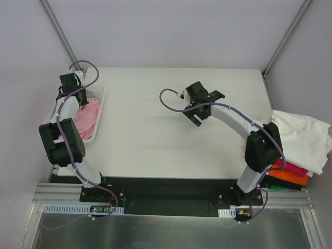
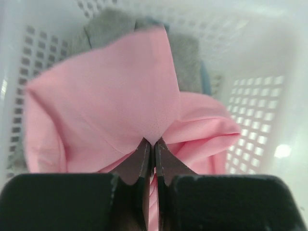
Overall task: Fold and stack the t-shirts
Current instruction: Grab crumpled tshirt from bin with the left arm, then move the tshirt to the center of the board
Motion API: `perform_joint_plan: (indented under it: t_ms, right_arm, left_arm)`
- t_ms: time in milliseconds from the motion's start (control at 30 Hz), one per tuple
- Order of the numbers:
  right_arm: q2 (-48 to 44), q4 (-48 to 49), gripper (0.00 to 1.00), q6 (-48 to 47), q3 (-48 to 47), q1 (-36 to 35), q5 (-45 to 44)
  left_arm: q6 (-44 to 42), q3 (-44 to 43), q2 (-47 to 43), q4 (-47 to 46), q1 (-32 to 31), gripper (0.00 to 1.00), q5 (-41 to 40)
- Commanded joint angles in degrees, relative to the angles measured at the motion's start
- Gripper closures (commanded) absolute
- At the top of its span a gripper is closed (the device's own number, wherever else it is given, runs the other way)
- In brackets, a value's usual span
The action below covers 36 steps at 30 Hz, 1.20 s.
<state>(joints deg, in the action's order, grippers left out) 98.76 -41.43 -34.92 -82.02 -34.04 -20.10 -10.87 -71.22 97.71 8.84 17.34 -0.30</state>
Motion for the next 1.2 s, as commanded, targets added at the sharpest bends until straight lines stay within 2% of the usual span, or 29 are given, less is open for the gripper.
perform_joint_plan:
  t_ms: [0,67,133,333,533,733,833,1033,1133,1167]
  right_arm:
    - [-0.1,-0.3,0.03,1.1,-2.1,0.0,-0.4]
    - [0.6,-0.3,0.03,1.3,-2.2,0.1,-0.5]
    - [1.2,-0.4,0.03,1.6,-2.4,0.0,0.1]
    - [2.8,-0.8,0.03,1.9,-4.3,0.0,0.1]
    - [6.1,-1.0,0.03,1.2,-5.2,0.0,-0.6]
    - [6.4,1.0,0.03,1.3,-5.1,0.1,-2.0]
    - [4.8,2.2,0.03,1.4,-4.6,0.3,-2.9]
    - [4.2,1.7,0.03,1.3,-4.8,1.1,-5.3]
    - [4.6,1.7,0.04,1.4,-5.3,1.6,-5.8]
    - [4.7,1.7,0.04,1.5,-5.3,1.8,-6.2]
  left_arm:
    - [3.9,-13.9,-9.6,9.1,0.1,1.00,12.1]
    - [5.2,-18.2,-11.7,11.3,0.1,1.00,14.7]
    - [6.6,-23.9,-13.2,14.2,0.0,1.00,20.7]
    - [14.1,-35.8,-13.8,19.6,-0.6,1.00,33.6]
    - [24.5,-50.3,-9.0,21.3,-1.2,1.00,41.0]
    - [41.6,-66.8,-0.2,20.3,-2.2,1.00,52.0]
    - [43.7,-65.4,-1.6,15.2,-3.5,1.00,53.6]
    - [46.6,-70.4,-0.6,11.7,-3.9,1.00,55.6]
    - [51.9,-70.7,-1.6,5.2,-3.9,1.00,58.5]
    - [56.2,-70.6,-1.8,2.3,-3.9,1.00,59.2]
